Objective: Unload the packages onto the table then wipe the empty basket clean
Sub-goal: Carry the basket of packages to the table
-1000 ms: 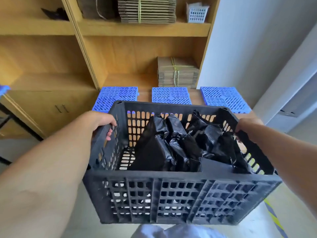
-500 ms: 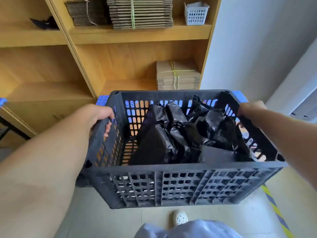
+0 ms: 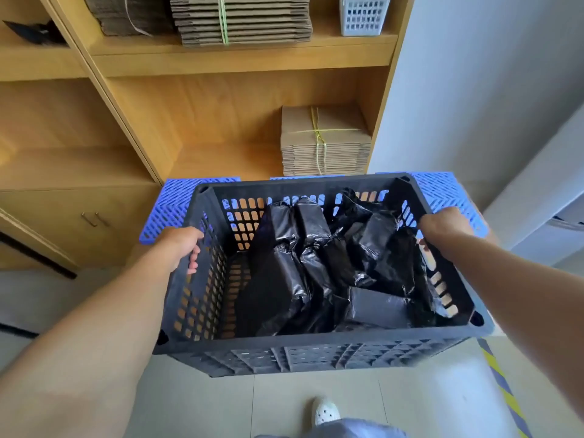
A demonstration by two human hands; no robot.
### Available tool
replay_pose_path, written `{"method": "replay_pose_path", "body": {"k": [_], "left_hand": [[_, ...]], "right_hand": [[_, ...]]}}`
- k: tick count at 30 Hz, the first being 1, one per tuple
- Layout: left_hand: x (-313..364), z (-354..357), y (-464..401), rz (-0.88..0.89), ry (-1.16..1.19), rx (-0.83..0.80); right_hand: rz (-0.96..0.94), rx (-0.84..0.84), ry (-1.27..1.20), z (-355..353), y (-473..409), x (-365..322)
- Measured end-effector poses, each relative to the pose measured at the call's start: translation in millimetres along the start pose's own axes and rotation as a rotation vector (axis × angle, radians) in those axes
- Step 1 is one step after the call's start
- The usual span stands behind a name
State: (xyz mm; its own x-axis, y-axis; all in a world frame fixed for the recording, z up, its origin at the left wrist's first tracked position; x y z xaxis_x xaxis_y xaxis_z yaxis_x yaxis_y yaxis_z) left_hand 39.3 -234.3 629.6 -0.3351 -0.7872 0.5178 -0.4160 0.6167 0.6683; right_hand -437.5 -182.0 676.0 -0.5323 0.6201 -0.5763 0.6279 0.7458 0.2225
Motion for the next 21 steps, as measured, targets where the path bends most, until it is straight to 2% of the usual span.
{"method": "replay_pose_path", "body": {"k": [5,10,12,14,16,19,21], "left_hand": [[15.6,2.9,-7.9,0.049,0.063,0.07],[13.1,3.0,-13.0,0.027,0.07,0.038],[15.1,3.9,-11.4,0.058,0.058,0.094],[24.4,2.4,-4.9,0.17,-0.104,0.346],[45.4,2.4,12.5,0.417,-0.17,0.575],[89.1,17.3,53.7,0.806,-0.157,0.616],[113.6,41.7,76.4,0.926,-0.192,0.521]], "right_hand": [[-0.003,-0.013,0.028,4.4,-4.4,-5.5],[-0.058,-0.006,0.134,10.2,-6.6,-6.1],[-0.079,-0.014,0.188,10.9,-6.7,-5.1],[-0.142,-0.053,0.209,13.0,-13.2,-5.0],[-0.282,-0.043,0.246,15.0,-22.5,-4.8],[-0.629,0.103,0.293,10.1,-22.0,-9.4],[-0.847,0.075,0.381,10.2,-15.5,-11.7]]}}
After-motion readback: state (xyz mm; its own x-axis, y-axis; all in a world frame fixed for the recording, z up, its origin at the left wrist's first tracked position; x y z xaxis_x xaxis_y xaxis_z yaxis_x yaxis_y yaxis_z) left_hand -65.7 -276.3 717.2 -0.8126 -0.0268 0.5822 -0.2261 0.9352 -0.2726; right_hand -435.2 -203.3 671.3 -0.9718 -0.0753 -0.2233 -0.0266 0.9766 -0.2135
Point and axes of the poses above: each hand's wrist, its own y-axis away from the middle knuckle, its own z-axis out of the palm, x = y × z, the point moved 2 cm from there along -y, towards the middle knuckle, and after that the axes turned 5 degrees about -z, right-handed, at the moved point
